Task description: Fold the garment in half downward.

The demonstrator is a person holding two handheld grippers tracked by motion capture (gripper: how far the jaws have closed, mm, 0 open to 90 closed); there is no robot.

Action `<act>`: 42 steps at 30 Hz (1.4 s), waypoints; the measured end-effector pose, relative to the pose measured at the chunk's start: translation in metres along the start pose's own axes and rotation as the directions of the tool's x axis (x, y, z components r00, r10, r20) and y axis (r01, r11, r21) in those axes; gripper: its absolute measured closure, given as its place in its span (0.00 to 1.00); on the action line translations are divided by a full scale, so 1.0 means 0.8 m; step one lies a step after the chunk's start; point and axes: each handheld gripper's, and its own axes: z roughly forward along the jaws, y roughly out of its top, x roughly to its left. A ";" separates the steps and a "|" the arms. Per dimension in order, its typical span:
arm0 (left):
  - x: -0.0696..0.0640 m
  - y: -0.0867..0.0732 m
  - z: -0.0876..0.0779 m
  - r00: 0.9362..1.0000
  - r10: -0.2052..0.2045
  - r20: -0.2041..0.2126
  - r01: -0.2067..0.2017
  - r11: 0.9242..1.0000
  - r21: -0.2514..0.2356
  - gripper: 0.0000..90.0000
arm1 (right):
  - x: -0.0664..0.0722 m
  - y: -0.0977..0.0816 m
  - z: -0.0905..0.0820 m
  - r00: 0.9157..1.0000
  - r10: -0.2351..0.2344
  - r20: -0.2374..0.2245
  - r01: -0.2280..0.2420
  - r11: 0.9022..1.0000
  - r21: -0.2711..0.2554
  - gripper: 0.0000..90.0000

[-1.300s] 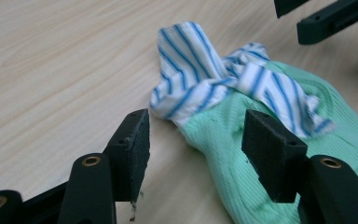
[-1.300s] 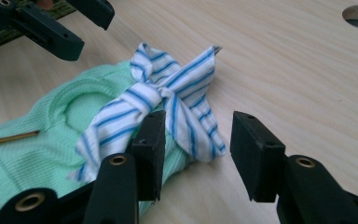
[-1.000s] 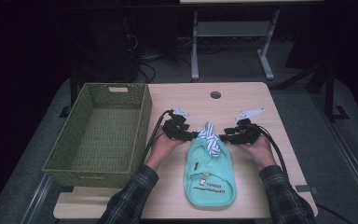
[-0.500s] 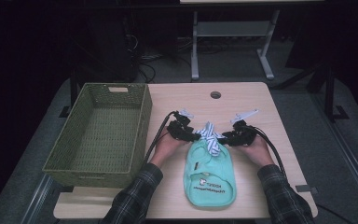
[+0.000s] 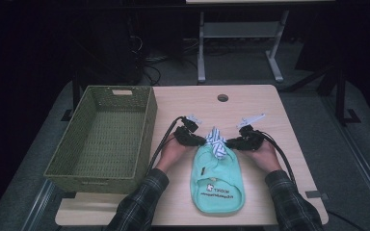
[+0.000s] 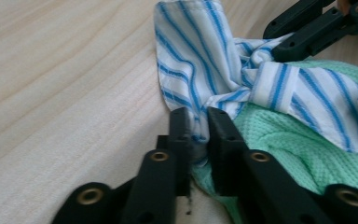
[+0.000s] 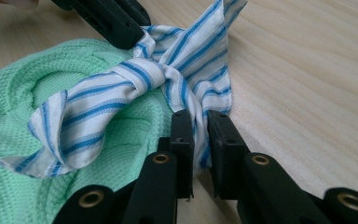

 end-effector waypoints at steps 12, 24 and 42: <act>0.000 0.013 -0.020 1.000 -0.011 -0.019 0.009 0.997 -0.083 0.95 | 0.005 0.012 -0.014 0.998 -0.026 0.066 0.029 0.998 -0.048 0.92; -0.008 0.050 -0.050 0.997 0.034 -0.064 -0.044 0.986 -0.158 0.95 | -0.003 0.040 -0.050 0.994 -0.032 0.101 0.045 0.991 -0.123 0.91; -0.031 0.062 -0.076 0.994 0.088 -0.065 -0.100 0.971 -0.218 0.95 | 0.004 0.052 -0.085 0.991 -0.065 0.119 0.087 0.979 -0.186 0.90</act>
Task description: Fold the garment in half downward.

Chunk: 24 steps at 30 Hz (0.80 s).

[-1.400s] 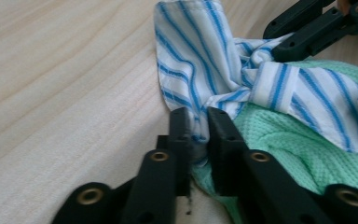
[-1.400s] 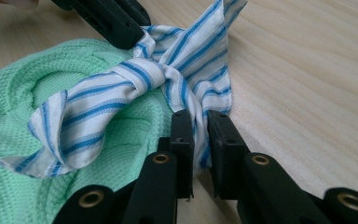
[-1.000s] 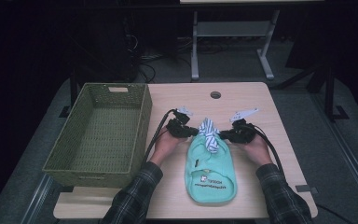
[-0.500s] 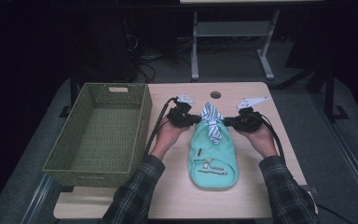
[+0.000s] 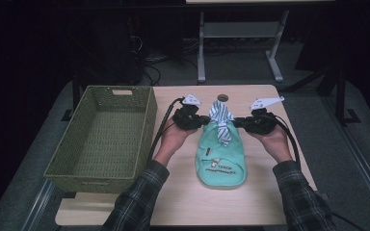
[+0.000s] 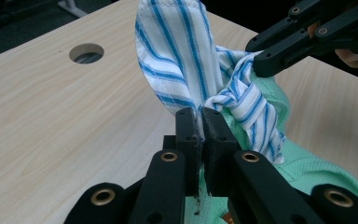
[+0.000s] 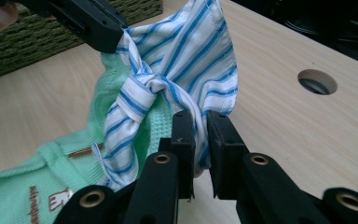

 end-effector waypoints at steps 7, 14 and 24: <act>-0.015 -0.006 -0.010 0.999 0.025 0.020 -0.025 1.000 -0.012 0.95 | 0.012 -0.011 -0.011 1.000 -0.008 -0.023 0.008 1.000 -0.023 0.89; -0.032 -0.017 -0.020 0.998 0.038 0.048 -0.037 0.999 -0.024 0.95 | 0.027 -0.022 -0.020 0.999 -0.028 -0.040 0.027 0.999 -0.029 0.88; -0.064 -0.033 -0.032 0.991 0.095 0.091 -0.094 0.995 -0.016 0.95 | 0.054 -0.047 -0.033 0.996 -0.068 -0.050 0.067 0.998 -0.017 0.88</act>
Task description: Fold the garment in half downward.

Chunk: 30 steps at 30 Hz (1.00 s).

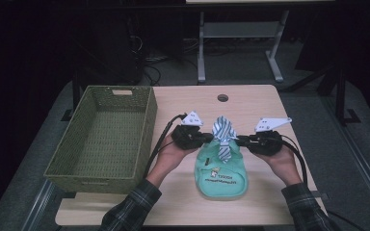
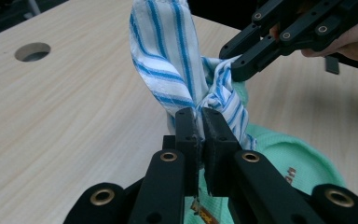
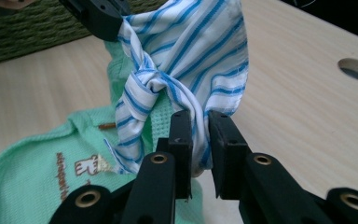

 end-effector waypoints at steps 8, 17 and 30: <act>-0.014 -0.018 -0.004 0.999 -0.011 0.050 0.010 1.000 0.017 0.94 | 0.020 -0.016 -0.007 0.999 -0.004 -0.033 0.004 1.000 -0.002 0.87; -0.024 -0.044 -0.003 0.991 -0.059 0.120 0.055 0.998 0.044 0.93 | 0.039 -0.036 -0.008 0.996 0.003 -0.090 0.000 0.999 0.042 0.86; -0.045 -0.075 0.000 0.974 -0.115 0.197 0.098 0.991 0.096 0.85 | 0.064 -0.061 -0.009 0.989 0.029 -0.143 -0.017 0.996 0.086 0.80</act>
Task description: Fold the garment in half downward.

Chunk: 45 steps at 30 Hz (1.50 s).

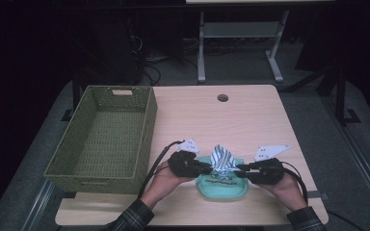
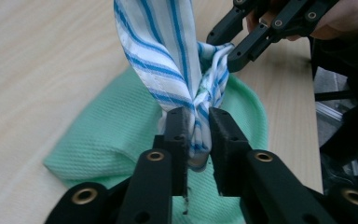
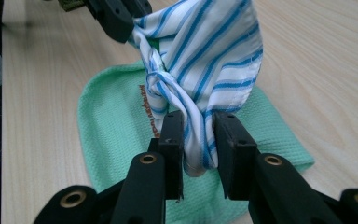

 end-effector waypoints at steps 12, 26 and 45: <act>-0.012 -0.009 -0.023 1.000 0.009 -0.002 -0.009 1.000 -0.026 0.67 | 0.006 -0.017 -0.023 0.999 0.032 -0.003 -0.032 0.999 -0.024 0.75; 0.007 0.014 -0.022 1.000 -0.017 -0.026 0.016 0.999 -0.049 0.99 | -0.017 0.017 -0.027 1.000 0.022 0.001 -0.022 0.994 -0.106 0.98; -0.020 -0.016 0.019 0.999 0.023 0.034 -0.026 0.996 0.086 0.96 | 0.008 -0.007 0.006 0.996 -0.002 -0.094 0.004 1.000 0.019 0.99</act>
